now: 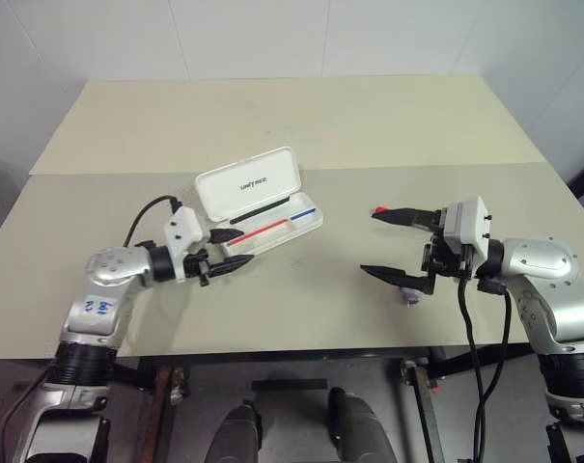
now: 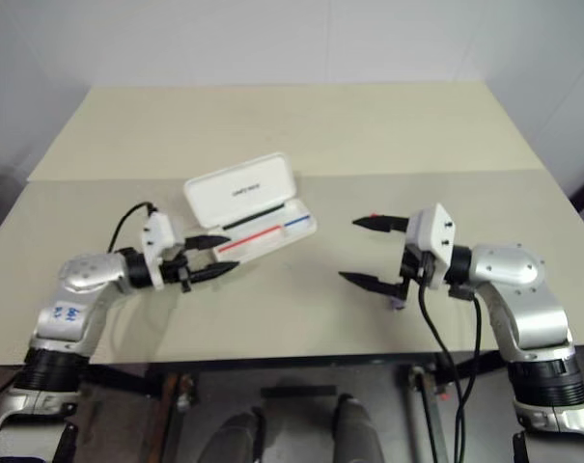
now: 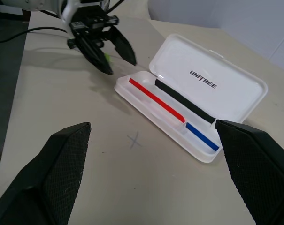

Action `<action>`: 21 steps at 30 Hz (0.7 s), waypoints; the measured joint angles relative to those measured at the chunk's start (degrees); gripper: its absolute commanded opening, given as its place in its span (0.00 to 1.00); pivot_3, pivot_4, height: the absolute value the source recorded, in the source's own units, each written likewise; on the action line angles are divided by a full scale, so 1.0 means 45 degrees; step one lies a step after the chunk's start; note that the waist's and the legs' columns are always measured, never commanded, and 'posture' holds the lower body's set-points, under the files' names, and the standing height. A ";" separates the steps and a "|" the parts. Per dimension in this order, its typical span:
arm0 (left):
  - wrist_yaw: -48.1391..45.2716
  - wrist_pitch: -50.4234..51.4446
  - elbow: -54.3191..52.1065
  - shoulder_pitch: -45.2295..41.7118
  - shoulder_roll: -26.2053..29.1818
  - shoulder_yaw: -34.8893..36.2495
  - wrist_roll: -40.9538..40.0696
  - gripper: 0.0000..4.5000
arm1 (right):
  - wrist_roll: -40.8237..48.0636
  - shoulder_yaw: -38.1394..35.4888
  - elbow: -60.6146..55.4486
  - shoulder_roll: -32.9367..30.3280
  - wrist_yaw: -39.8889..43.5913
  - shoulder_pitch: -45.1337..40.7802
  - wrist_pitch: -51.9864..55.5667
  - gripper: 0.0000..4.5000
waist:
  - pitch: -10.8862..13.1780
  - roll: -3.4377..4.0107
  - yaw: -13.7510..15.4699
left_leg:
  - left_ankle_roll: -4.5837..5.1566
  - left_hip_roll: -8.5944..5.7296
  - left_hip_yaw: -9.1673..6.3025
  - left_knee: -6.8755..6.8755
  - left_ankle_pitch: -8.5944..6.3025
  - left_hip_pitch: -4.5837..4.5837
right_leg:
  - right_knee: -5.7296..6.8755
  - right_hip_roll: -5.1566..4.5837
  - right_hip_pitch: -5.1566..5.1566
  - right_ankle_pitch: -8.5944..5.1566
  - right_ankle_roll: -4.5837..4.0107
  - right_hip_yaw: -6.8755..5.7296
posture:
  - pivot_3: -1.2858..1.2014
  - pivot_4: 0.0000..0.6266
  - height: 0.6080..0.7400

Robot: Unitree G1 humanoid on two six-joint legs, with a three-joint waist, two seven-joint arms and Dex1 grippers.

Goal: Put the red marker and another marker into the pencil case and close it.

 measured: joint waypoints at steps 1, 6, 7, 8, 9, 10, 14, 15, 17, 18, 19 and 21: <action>0.0156 0.0055 0.0113 -0.0071 -0.0040 -0.0118 0.0177 0.56 | 0.0000 0.0016 -0.0019 -0.0001 0.0008 0.0058 0.0020 1.00 | 0.0000 0.0000 0.0001 | 0.0000 -0.0002 0.0001 0.0001 0.0000 0.0000 | -0.0001 -0.0002 0.0000 0.0001 0.0002 0.0001 | 0.52 0.24 1.00; 0.0511 0.0164 0.0417 -0.0206 -0.0182 -0.0387 0.0597 0.56 | 0.0065 -0.0020 -0.0110 -0.0207 0.0063 0.0251 0.0217 1.00 | 0.0000 0.0000 -0.0041 | 0.0000 0.0000 0.0001 0.0000 0.0000 0.0003 | 0.0002 0.0000 0.0000 0.0001 0.0002 0.0000 | 0.52 0.24 1.00; 0.0517 0.0179 0.0493 -0.0248 -0.0190 -0.0464 0.0662 0.56 | 0.0074 -0.0048 -0.0174 -0.0223 0.0069 0.0294 0.0256 1.00 | 0.0000 0.0000 -0.0033 | 0.0000 -0.0001 0.0001 0.0001 0.0000 0.0003 | 0.0003 0.0000 0.0000 0.0001 0.0002 0.0001 | 0.52 0.24 1.00; 0.0523 0.0184 0.0691 -0.0304 -0.0220 -0.0535 0.0726 0.56 | 0.0087 -0.0091 -0.0290 -0.0242 0.0068 0.0370 0.0266 1.00 | 0.0000 0.0000 -0.0025 | 0.0000 -0.0001 0.0001 0.0003 0.0000 0.0003 | 0.0003 -0.0001 0.0000 0.0001 0.0002 0.0001 | 0.52 0.24 1.00; 0.0529 0.0211 0.0882 -0.0338 -0.0243 -0.0594 0.0806 0.56 | 0.0091 -0.0129 -0.0398 -0.0268 0.0066 0.0427 0.0272 1.00 | 0.0000 0.0000 -0.0022 | 0.0000 -0.0001 0.0001 0.0005 0.0000 0.0002 | 0.0003 -0.0001 0.0000 0.0001 0.0002 0.0001 | 0.52 0.24 1.00; 0.0532 0.0240 0.1021 -0.0369 -0.0270 -0.0692 0.0927 0.56 | 0.0092 -0.0189 -0.0489 -0.0300 0.0059 0.0493 0.0285 1.00 | 0.0000 0.0000 -0.0016 | 0.0000 -0.0001 0.0001 0.0006 0.0000 0.0002 | 0.0002 -0.0001 0.0000 0.0001 0.0002 0.0001 | 0.52 0.24 1.00; 0.0687 0.0583 0.1578 -0.0687 -0.0359 -0.1133 0.1462 0.56 | 0.0093 -0.0456 -0.0694 -0.0311 -0.0076 0.0593 0.0349 1.00 | 0.0000 -0.0001 0.0006 | 0.0000 -0.0002 0.0001 0.0007 0.0000 0.0002 | 0.0003 -0.0001 0.0001 0.0002 0.0003 0.0001 | 0.52 0.24 1.00; 0.0771 0.0691 0.1685 -0.0807 -0.0385 -0.1208 0.1594 0.56 | 0.0093 -0.0470 -0.0807 -0.0311 -0.0116 0.0634 0.0377 1.00 | 0.0000 -0.0001 0.0005 | 0.0000 -0.0002 0.0001 0.0007 0.0000 0.0002 | 0.0003 -0.0001 0.0001 0.0002 0.0003 0.0001 | 0.52 0.24 1.00; 0.0965 0.0907 0.1875 -0.1044 -0.0409 -0.1273 0.1857 0.56 | 0.0101 -0.0487 -0.1055 -0.0311 -0.0191 0.0702 0.0431 1.00 | 0.0000 -0.0001 -0.0028 | 0.0000 -0.0001 0.0001 0.0008 0.0000 0.0004 | 0.0008 0.0000 0.0001 0.0002 0.0003 0.0001 | 0.52 0.24 1.00; 0.0982 0.1007 0.1892 -0.1137 -0.0420 -0.1341 0.1926 0.56 | 0.0109 -0.0512 -0.1096 -0.0310 -0.0252 0.0727 0.0469 1.00 | 0.0000 -0.0002 -0.0032 | 0.0000 -0.0002 0.0002 0.0010 0.0000 0.0007 | 0.0010 -0.0001 0.0004 0.0002 0.0003 0.0001 | 0.52 0.24 1.00; 0.1025 0.1069 0.1906 -0.1223 -0.0425 -0.1417 0.1993 0.56 | 0.0111 -0.0518 -0.1140 -0.0310 -0.0316 0.0754 0.0502 1.00 | 0.0000 -0.0002 -0.0031 | 0.0000 -0.0001 0.0002 0.0012 0.0001 0.0008 | 0.0012 -0.0001 0.0004 0.0002 0.0003 0.0001 | 0.52 0.24 1.00; 0.1045 0.1176 0.2001 -0.1354 -0.0456 -0.1506 0.2055 0.56 | 0.0115 -0.0550 -0.1272 -0.0311 -0.0401 0.0827 0.0509 1.00 | 0.0000 -0.0002 -0.0029 | -0.0002 -0.0001 0.0001 0.0012 0.0002 0.0013 | 0.0018 0.0000 0.0004 0.0001 0.0003 0.0001 | 0.52 0.24 1.00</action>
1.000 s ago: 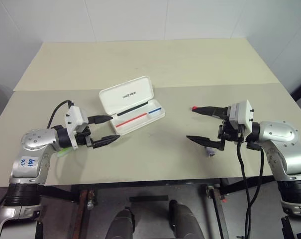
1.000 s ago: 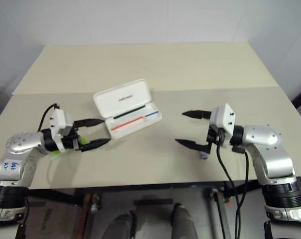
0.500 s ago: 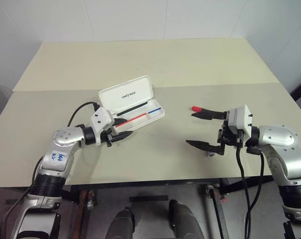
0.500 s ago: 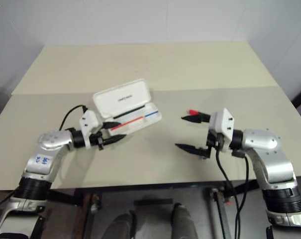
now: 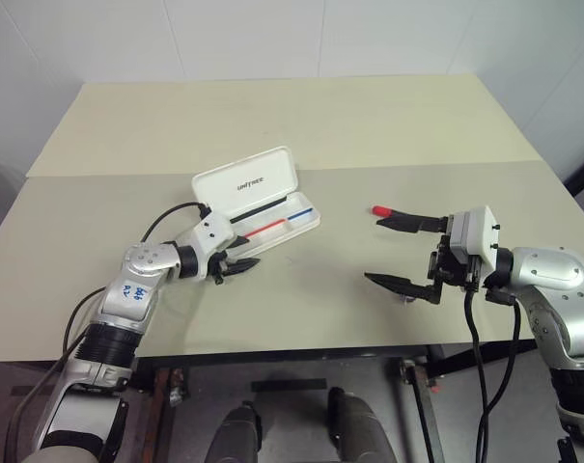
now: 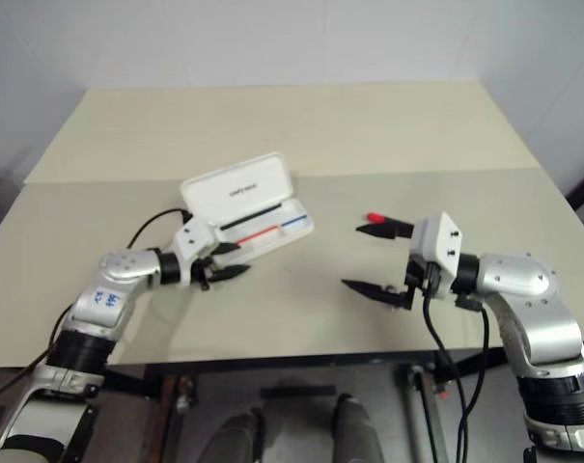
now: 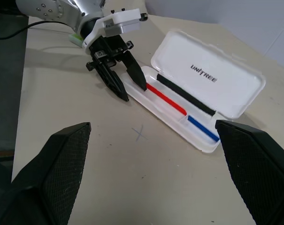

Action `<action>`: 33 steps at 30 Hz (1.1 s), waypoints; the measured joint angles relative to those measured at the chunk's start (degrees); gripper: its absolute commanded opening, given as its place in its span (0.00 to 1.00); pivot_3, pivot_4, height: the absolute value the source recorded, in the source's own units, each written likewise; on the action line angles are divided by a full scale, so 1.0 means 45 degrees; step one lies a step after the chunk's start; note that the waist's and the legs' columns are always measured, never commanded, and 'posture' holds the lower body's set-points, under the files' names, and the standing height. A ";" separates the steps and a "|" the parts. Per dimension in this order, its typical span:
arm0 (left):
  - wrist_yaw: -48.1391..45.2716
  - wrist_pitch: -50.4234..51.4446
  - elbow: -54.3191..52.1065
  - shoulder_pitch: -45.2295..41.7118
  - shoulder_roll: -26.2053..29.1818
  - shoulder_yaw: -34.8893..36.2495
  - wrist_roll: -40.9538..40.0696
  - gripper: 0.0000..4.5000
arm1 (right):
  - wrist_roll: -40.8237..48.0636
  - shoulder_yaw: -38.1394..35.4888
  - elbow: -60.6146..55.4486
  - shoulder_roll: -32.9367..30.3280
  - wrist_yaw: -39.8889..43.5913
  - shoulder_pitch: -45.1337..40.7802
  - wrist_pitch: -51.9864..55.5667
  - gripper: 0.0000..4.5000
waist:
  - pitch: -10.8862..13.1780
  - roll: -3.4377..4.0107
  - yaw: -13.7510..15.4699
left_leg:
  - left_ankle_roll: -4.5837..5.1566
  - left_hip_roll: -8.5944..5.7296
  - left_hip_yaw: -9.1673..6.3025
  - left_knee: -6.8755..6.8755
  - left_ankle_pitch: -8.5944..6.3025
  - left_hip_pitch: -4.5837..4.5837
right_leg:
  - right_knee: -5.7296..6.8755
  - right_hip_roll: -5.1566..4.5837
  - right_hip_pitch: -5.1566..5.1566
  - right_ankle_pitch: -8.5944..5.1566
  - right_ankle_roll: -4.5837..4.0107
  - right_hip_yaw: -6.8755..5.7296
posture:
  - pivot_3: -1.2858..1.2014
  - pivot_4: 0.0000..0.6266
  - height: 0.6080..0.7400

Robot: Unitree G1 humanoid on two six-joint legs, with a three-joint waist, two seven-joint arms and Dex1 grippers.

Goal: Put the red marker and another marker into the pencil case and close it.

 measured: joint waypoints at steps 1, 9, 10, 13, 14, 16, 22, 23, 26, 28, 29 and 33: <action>-0.0018 0.0080 0.0179 -0.0179 -0.0059 -0.0083 0.0012 0.56 | 0.0001 -0.0047 -0.0068 0.0000 -0.0075 0.0063 0.0002 1.00 | 0.0000 0.0000 0.0017 | -0.0002 0.0000 -0.0001 0.0000 0.0003 0.0000 | 0.0002 0.0000 0.0001 0.0000 0.0000 -0.0001 | 0.52 0.24 1.00; -0.0547 0.0793 0.0535 -0.0869 -0.0118 -0.0552 0.0224 0.37 | 0.0043 -0.0290 -0.0306 0.0005 -0.0461 0.0194 0.0002 1.00 | 0.0000 0.0000 0.0020 | -0.0004 -0.0001 0.0000 0.0008 0.0012 0.0000 | 0.0004 0.0000 0.0005 0.0003 -0.0005 0.0000 | 0.52 0.24 1.00; -0.0687 0.0947 0.0528 -0.0990 -0.0117 -0.0651 0.0264 0.29 | 0.0043 -0.0297 -0.0335 0.0005 -0.0491 0.0195 0.0001 1.00 | 0.0000 0.0000 0.0024 | -0.0004 -0.0001 0.0000 0.0007 0.0012 -0.0001 | -0.0002 0.0000 0.0006 0.0003 -0.0005 0.0001 | 0.52 0.24 1.00; -0.0849 0.1152 0.0500 -0.1201 -0.0100 -0.0731 0.0381 0.06 | 0.0051 -0.0316 -0.0457 0.0004 -0.0519 0.0219 -0.0001 1.00 | 0.0000 -0.0001 0.0024 | -0.0002 -0.0001 0.0000 -0.0001 0.0010 -0.0004 | -0.0011 -0.0001 0.0006 0.0003 -0.0004 0.0001 | 0.52 0.24 1.00; -0.0930 0.1170 0.0485 -0.1228 -0.0094 -0.0743 0.0392 0.01 | 0.0056 -0.0328 -0.0462 0.0004 -0.0524 0.0230 -0.0001 1.00 | 0.0000 0.0000 0.0025 | 0.0001 -0.0001 0.0000 -0.0003 0.0008 -0.0004 | -0.0011 -0.0001 0.0006 0.0003 -0.0004 0.0001 | 0.52 0.24 1.00; -0.1001 0.1151 0.0475 -0.1288 -0.0101 -0.0858 0.0473 0.01 | 0.0056 -0.0334 -0.0462 0.0004 -0.0583 0.0235 -0.0001 1.00 | -0.0001 -0.0001 0.0038 | 0.0002 -0.0001 0.0000 -0.0004 0.0006 -0.0003 | -0.0008 -0.0001 0.0006 0.0003 -0.0004 0.0000 | 0.52 0.24 1.00; -0.1271 0.0716 0.0483 -0.1306 -0.0113 -0.1024 0.0596 0.01 | 0.0056 -0.0334 -0.0468 0.0004 -0.0668 0.0235 -0.0001 1.00 | -0.0002 -0.0002 0.0133 | 0.0005 -0.0002 -0.0001 -0.0006 0.0001 -0.0004 | -0.0017 -0.0001 0.0006 0.0003 -0.0003 0.0000 | 0.52 0.24 1.00; -0.1629 0.0493 0.0482 -0.1286 -0.0107 -0.1062 0.0579 0.01 | 0.0055 -0.0334 -0.0467 0.0004 -0.0696 0.0234 0.0001 1.00 | -0.0002 -0.0002 0.0178 | 0.0005 -0.0002 0.0000 -0.0007 0.0001 -0.0005 | -0.0020 -0.0001 0.0006 0.0003 -0.0003 0.0000 | 0.52 0.24 1.00; -0.2500 -0.0075 0.0379 -0.1247 -0.0165 -0.1192 0.0411 0.01 | 0.0052 -0.0331 -0.0466 0.0004 -0.0721 0.0203 0.0004 1.00 | -0.0001 -0.0003 0.0315 | 0.0005 -0.0002 -0.0001 -0.0004 0.0000 -0.0014 | -0.0027 -0.0001 0.0005 0.0003 -0.0004 -0.0002 | 0.52 0.24 1.00; -0.3229 -0.0515 0.0299 -0.1219 -0.0153 -0.1239 0.0259 0.01 | 0.0054 -0.0331 -0.0467 0.0004 -0.0722 0.0143 0.0005 1.00 | -0.0001 -0.0002 0.0381 | 0.0006 -0.0005 -0.0002 0.0000 0.0000 -0.0027 | -0.0036 -0.0002 0.0004 0.0004 -0.0003 -0.0002 | 0.52 0.24 1.00; -0.3583 -0.0676 0.0220 -0.1200 -0.0153 -0.1285 0.0177 0.01 | 0.0069 -0.0331 -0.0467 0.0004 -0.0730 0.0130 0.0021 1.00 | -0.0001 -0.0002 0.0389 | 0.0007 -0.0007 -0.0002 0.0003 -0.0001 -0.0034 | -0.0043 -0.0003 0.0004 0.0005 0.0000 -0.0002 | 0.52 0.24 1.00; -0.4453 -0.1209 0.0019 -0.1151 -0.0129 -0.1480 0.0094 0.01 | 0.0162 -0.0332 -0.0465 0.0002 -0.0741 0.0028 0.0055 1.00 | -0.0001 -0.0003 0.0326 | 0.0010 -0.0006 -0.0002 -0.0001 -0.0003 -0.0036 | -0.0047 -0.0001 0.0001 0.0007 0.0003 -0.0003 | 0.52 0.24 1.00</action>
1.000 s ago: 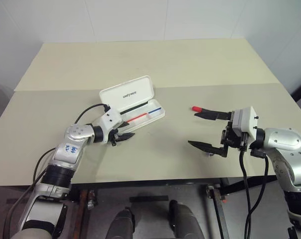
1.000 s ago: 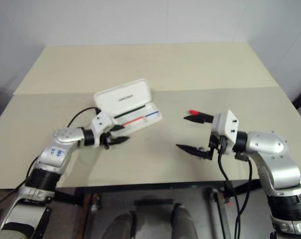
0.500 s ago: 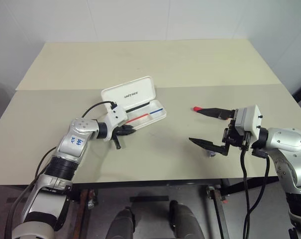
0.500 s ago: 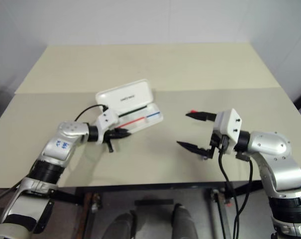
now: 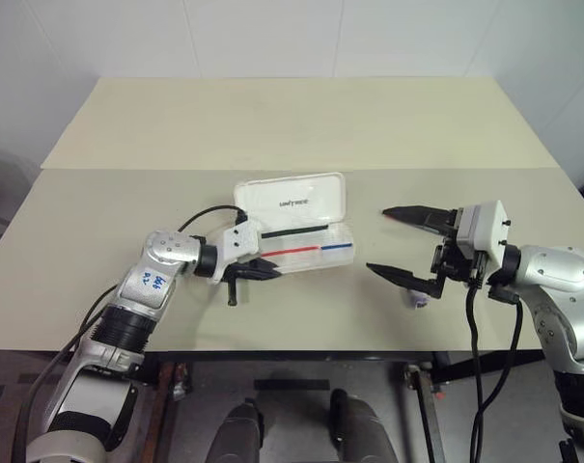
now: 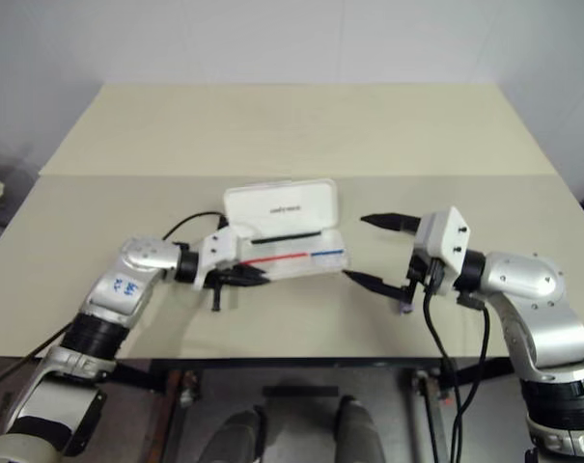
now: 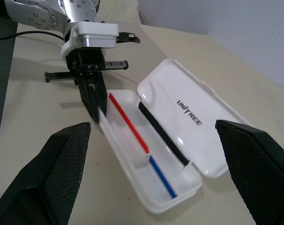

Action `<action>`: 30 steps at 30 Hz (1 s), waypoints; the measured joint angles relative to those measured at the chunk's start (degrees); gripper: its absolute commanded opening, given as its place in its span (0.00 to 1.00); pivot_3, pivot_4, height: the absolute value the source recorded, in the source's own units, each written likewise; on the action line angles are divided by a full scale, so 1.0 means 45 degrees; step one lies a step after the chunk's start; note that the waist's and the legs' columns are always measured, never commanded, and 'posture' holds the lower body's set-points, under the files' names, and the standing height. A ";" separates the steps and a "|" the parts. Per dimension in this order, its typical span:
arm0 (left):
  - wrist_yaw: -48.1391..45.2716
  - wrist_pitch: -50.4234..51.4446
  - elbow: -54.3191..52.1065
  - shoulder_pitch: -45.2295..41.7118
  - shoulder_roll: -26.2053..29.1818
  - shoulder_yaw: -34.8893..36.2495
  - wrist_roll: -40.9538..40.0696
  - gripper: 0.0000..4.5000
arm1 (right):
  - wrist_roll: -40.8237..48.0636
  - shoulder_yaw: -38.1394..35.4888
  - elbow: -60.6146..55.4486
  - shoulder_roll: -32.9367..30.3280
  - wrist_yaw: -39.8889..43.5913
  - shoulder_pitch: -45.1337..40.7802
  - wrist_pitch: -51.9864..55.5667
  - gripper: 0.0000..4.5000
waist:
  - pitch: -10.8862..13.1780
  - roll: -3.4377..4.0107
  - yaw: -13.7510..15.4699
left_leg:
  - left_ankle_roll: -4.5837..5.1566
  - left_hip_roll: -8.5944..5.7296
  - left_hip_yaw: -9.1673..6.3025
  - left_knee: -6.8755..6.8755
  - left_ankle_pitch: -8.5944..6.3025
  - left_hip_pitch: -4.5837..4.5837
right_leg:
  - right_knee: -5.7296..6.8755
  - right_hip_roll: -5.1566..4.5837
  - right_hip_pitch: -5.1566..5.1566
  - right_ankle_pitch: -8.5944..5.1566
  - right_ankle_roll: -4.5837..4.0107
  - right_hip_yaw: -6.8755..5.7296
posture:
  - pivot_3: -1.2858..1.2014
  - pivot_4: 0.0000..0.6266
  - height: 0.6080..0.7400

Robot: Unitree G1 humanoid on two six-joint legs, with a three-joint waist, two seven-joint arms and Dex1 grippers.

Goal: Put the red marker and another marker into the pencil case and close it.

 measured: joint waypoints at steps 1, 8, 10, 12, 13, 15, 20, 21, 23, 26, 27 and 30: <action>-0.0184 -0.0216 -0.0022 0.0000 0.0018 -0.0025 -0.0001 0.01 | 0.0000 -0.0001 0.0001 -0.0007 0.0011 -0.0014 -0.0005 1.00 | 0.0000 0.0000 -0.0006 | 0.0000 0.0000 0.0000 0.0000 0.0000 0.0000 | 0.0001 0.0000 0.0000 0.0000 0.0000 0.0000 | 0.52 0.24 1.00; -0.0495 -0.1144 0.0228 0.0004 0.0039 -0.0101 0.0163 0.01 | -0.0124 -0.0001 0.0002 -0.0023 0.0016 -0.0017 -0.0081 1.00 | 0.0000 0.0000 -0.0039 | 0.0000 0.0001 0.0001 0.0005 0.0000 0.0005 | 0.0008 0.0000 0.0000 0.0000 -0.0001 0.0000 | 0.52 0.24 1.00; -0.0421 -0.1202 0.0334 0.0055 0.0034 -0.0111 0.0269 0.01 | -0.0200 -0.0001 0.0002 -0.0026 0.0016 -0.0011 -0.0090 1.00 | 0.0000 0.0000 -0.0034 | 0.0001 0.0000 0.0001 0.0009 0.0000 0.0004 | 0.0009 0.0000 0.0000 0.0000 0.0000 0.0001 | 0.52 0.24 1.00; -0.0206 -0.1197 0.0349 0.0123 -0.0052 -0.0111 0.0296 0.01 | -0.0200 -0.0004 0.0000 -0.0059 0.0016 0.0040 -0.0073 1.00 | 0.0000 0.0000 -0.0026 | 0.0001 0.0001 0.0001 0.0009 0.0000 0.0004 | 0.0009 -0.0001 0.0000 0.0000 0.0000 0.0001 | 0.52 0.24 1.00; -0.0077 -0.1193 0.0349 0.0155 -0.0115 -0.0112 0.0331 0.01 | -0.0197 -0.0004 -0.0001 -0.0097 0.0016 0.0101 -0.0049 1.00 | 0.0000 0.0000 -0.0024 | 0.0001 0.0001 0.0001 0.0008 0.0000 0.0004 | 0.0009 -0.0001 0.0000 0.0000 0.0000 0.0000 | 0.52 0.24 1.00; 0.0108 -0.1172 0.0361 0.0202 -0.0201 -0.0133 0.0433 0.01 | -0.0193 -0.0006 -0.0001 -0.0143 0.0016 0.0181 -0.0038 1.00 | 0.0000 0.0000 -0.0020 | 0.0001 0.0000 0.0000 0.0009 0.0000 0.0004 | 0.0010 0.0000 0.0000 0.0000 0.0000 0.0001 | 0.52 0.24 1.00; 0.0314 -0.0487 0.0303 0.0372 -0.0376 -0.0139 0.0377 0.25 | -0.0091 -0.0008 -0.0013 -0.0218 0.0016 0.0238 0.0017 1.00 | 0.0000 0.0000 -0.0025 | 0.0001 0.0001 0.0001 0.0017 0.0002 0.0006 | 0.0017 0.0000 0.0001 0.0000 0.0000 0.0000 | 0.52 0.24 1.00; 0.0255 -0.0372 0.0250 0.0392 -0.0379 -0.0152 0.0313 0.32 | -0.0088 -0.0008 -0.0015 -0.0234 0.0016 0.0237 0.0065 1.00 | 0.0000 0.0000 -0.0025 | 0.0001 0.0001 0.0001 0.0019 0.0002 0.0006 | 0.0018 0.0000 0.0001 0.0000 0.0000 0.0001 | 0.52 0.24 1.00; 0.0080 -0.0259 0.0118 0.0465 -0.0378 -0.0178 0.0239 0.47 | -0.0092 0.0003 -0.0020 -0.0282 0.0030 0.0233 0.0203 1.00 | 0.0000 0.0000 -0.0024 | 0.0000 0.0001 0.0001 0.0019 0.0002 0.0007 | 0.0017 0.0000 0.0001 0.0000 -0.0001 0.0001 | 0.52 0.24 1.00; -0.0299 -0.0319 -0.0256 0.0798 -0.0378 -0.0186 0.0057 0.69 | -0.0103 0.0208 -0.0025 -0.0414 0.0233 0.0232 0.0323 1.00 | 0.0000 0.0000 -0.0054 | 0.0000 0.0003 0.0001 0.0011 0.0002 0.0008 | 0.0015 0.0001 0.0000 -0.0002 -0.0003 0.0001 | 0.52 0.24 1.00; -0.0374 -0.0338 -0.0262 0.0847 -0.0378 -0.0182 -0.0012 0.76 | -0.0103 0.0302 -0.0024 -0.0414 0.0285 0.0227 0.0323 1.00 | 0.0000 0.0000 -0.0048 | 0.0001 0.0002 0.0001 0.0011 0.0002 0.0009 | 0.0016 0.0002 0.0000 -0.0002 -0.0004 0.0000 | 0.52 0.24 1.00; -0.0409 -0.0447 -0.0280 0.0942 -0.0374 -0.0161 -0.0103 0.99 | -0.0080 0.0585 -0.0015 -0.0368 0.0536 0.0152 0.0315 1.00 | 0.0000 0.0000 -0.0032 | 0.0000 0.0002 0.0001 0.0019 0.0002 0.0008 | 0.0016 0.0000 0.0001 -0.0002 -0.0004 0.0001 | 0.52 0.24 1.00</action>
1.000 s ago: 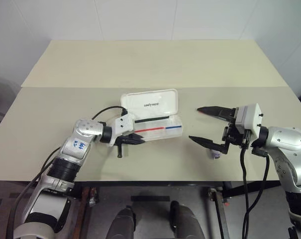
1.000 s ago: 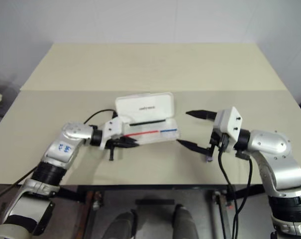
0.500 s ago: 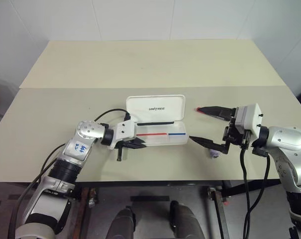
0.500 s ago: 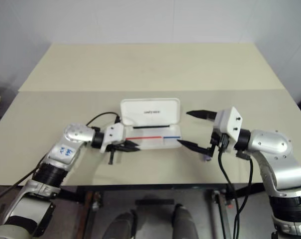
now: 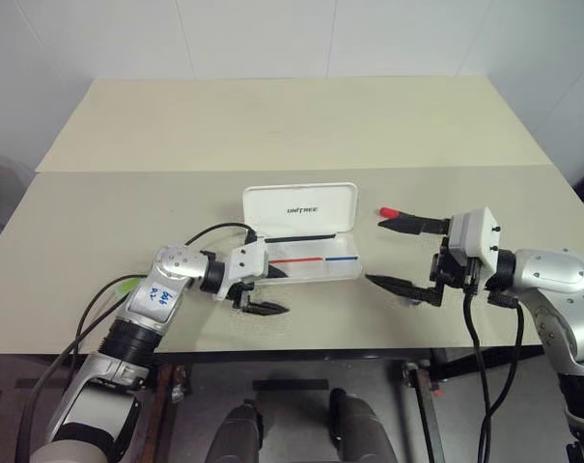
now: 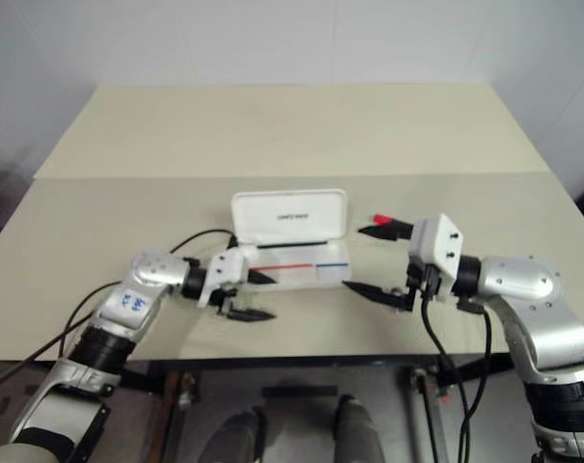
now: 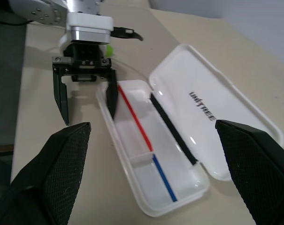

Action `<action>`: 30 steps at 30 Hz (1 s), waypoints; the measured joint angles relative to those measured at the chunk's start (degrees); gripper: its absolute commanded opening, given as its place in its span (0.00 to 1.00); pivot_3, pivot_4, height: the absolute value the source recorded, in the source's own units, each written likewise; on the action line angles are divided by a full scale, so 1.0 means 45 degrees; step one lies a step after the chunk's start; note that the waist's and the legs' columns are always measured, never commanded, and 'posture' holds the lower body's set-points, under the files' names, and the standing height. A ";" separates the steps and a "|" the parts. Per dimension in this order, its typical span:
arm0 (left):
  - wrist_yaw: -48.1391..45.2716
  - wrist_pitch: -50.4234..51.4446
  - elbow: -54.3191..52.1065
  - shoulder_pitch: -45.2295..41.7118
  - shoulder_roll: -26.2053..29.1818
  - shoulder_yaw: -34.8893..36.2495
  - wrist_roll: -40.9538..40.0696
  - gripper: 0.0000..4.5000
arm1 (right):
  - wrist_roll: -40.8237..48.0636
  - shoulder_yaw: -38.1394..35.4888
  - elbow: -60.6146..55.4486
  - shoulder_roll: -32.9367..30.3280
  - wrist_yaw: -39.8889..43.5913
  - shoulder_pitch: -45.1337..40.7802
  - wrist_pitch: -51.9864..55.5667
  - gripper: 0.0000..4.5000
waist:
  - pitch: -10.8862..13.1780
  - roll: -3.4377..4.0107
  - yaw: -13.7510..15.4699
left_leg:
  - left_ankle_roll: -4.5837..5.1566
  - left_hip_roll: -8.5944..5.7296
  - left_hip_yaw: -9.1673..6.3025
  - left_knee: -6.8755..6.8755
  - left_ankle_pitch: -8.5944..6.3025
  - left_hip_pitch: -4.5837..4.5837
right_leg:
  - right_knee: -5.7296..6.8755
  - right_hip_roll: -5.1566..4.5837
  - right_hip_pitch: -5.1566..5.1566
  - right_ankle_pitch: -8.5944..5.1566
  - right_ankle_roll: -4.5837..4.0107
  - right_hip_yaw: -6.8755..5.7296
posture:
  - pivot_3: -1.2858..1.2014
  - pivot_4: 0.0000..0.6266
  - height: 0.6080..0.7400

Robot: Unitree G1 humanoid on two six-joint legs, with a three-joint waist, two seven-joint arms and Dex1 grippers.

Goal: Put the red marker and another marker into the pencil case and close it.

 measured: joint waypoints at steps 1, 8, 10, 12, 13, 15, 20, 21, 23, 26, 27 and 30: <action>-0.0008 -0.0032 -0.0050 0.0066 0.0026 0.0043 -0.0072 0.99 | -0.0001 0.0045 0.0024 0.0014 0.0075 -0.0067 -0.0043 1.00 | 0.0000 0.0000 -0.0004 | 0.0000 0.0000 0.0000 0.0001 0.0000 0.0000 | -0.0001 0.0000 0.0000 0.0000 0.0000 0.0001 | 0.52 0.24 1.00; -0.0104 -0.0134 -0.0523 0.0414 0.0078 0.0617 -0.0786 0.99 | -0.0004 0.0090 0.0458 0.0120 0.0466 -0.0504 -0.0132 1.00 | 0.0000 0.0000 -0.0011 | 0.0000 0.0001 0.0000 -0.0002 0.0000 0.0000 | -0.0001 0.0000 0.0000 0.0000 0.0000 0.0000 | 0.52 0.24 1.00; 0.0005 -0.0249 -0.0694 0.0460 0.0044 0.0987 -0.1132 0.99 | 0.0000 0.0090 0.0797 0.0129 0.0555 -0.0653 -0.0129 1.00 | 0.0000 0.0000 -0.0006 | 0.0000 0.0001 0.0000 -0.0001 0.0000 0.0000 | -0.0001 0.0000 0.0000 0.0000 0.0000 0.0000 | 0.52 0.24 1.00; 0.0132 -0.0283 -0.1052 0.0492 0.0014 0.1389 -0.1556 0.99 | -0.0015 0.0081 0.1221 0.0136 0.0576 -0.0985 -0.0130 1.00 | 0.0000 0.0000 -0.0011 | 0.0000 0.0000 0.0000 -0.0001 0.0000 0.0001 | -0.0001 -0.0002 0.0000 0.0001 0.0000 0.0001 | 0.52 0.24 1.00; 0.0196 -0.0280 -0.1194 0.0492 0.0001 0.1553 -0.1764 0.99 | -0.0025 0.0060 0.1428 0.0135 0.0577 -0.1164 -0.0130 1.00 | 0.0000 0.0000 -0.0011 | 0.0000 0.0001 0.0000 -0.0001 0.0000 0.0002 | 0.0000 -0.0001 0.0000 0.0001 0.0000 0.0001 | 0.52 0.24 1.00; 0.0300 -0.0197 -0.1489 0.0500 -0.0005 0.1731 -0.2048 0.99 | -0.0162 0.0054 0.1948 0.0134 0.0537 -0.1494 -0.0122 1.00 | 0.0000 0.0000 -0.0006 | -0.0001 0.0001 0.0000 0.0000 0.0001 0.0003 | 0.0002 0.0000 0.0000 0.0001 0.0000 0.0000 | 0.52 0.24 1.00; 0.0543 0.0330 -0.2312 0.0857 0.0228 0.2270 -0.2634 0.99 | -0.0933 0.0199 0.4354 0.0211 0.0593 -0.2507 -0.0451 1.00 | 0.0000 0.0001 -0.0064 | -0.0001 0.0001 0.0005 -0.0007 0.0001 0.0004 | -0.0001 0.0000 -0.0001 0.0001 0.0001 0.0003 | 0.52 0.24 1.00; 0.0585 0.0443 -0.2510 0.0948 0.0340 0.2348 -0.2722 0.99 | -0.1057 0.0238 0.4977 0.0271 0.0667 -0.2781 -0.0652 1.00 | 0.0000 0.0001 -0.0075 | -0.0001 0.0002 0.0005 -0.0008 0.0001 0.0006 | -0.0001 0.0001 0.0000 0.0001 0.0001 0.0002 | 0.52 0.24 1.00; 0.0692 0.0663 -0.2890 0.1080 0.0647 0.2663 -0.2885 0.99 | -0.1470 0.0433 0.6531 0.0372 0.0915 -0.3455 -0.1185 1.00 | 0.0001 0.0001 -0.0098 | -0.0001 0.0002 0.0004 -0.0011 0.0001 0.0008 | 0.0001 0.0002 -0.0001 0.0001 0.0000 0.0002 | 0.52 0.24 1.00; 0.0867 0.0764 -0.3205 0.1375 0.1088 0.3189 -0.3046 0.99 | -0.2247 0.0800 0.8776 0.0626 0.1252 -0.4339 -0.2305 1.00 | 0.0001 0.0002 -0.0146 | -0.0002 0.0002 0.0006 -0.0016 0.0001 0.0011 | 0.0001 0.0002 0.0000 0.0001 0.0000 0.0003 | 0.52 0.24 1.00; 0.0913 0.0796 -0.3239 0.1474 0.1195 0.3323 -0.3105 0.99 | -0.2551 0.0965 0.9736 0.0782 0.1321 -0.4801 -0.2725 1.00 | 0.0001 0.0001 -0.0203 | -0.0002 0.0002 0.0009 -0.0012 0.0001 0.0011 | 0.0001 0.0001 0.0000 0.0002 0.0002 0.0004 | 0.52 0.24 1.00; 0.1057 0.0821 -0.3445 0.1617 0.1438 0.3546 -0.3182 0.99 | -0.3403 0.1358 1.2263 0.1099 0.1449 -0.5963 -0.3878 1.00 | 0.0002 0.0002 -0.0338 | -0.0003 0.0001 0.0010 -0.0017 0.0002 0.0009 | 0.0002 0.0000 -0.0001 0.0003 0.0004 0.0005 | 0.52 0.24 1.00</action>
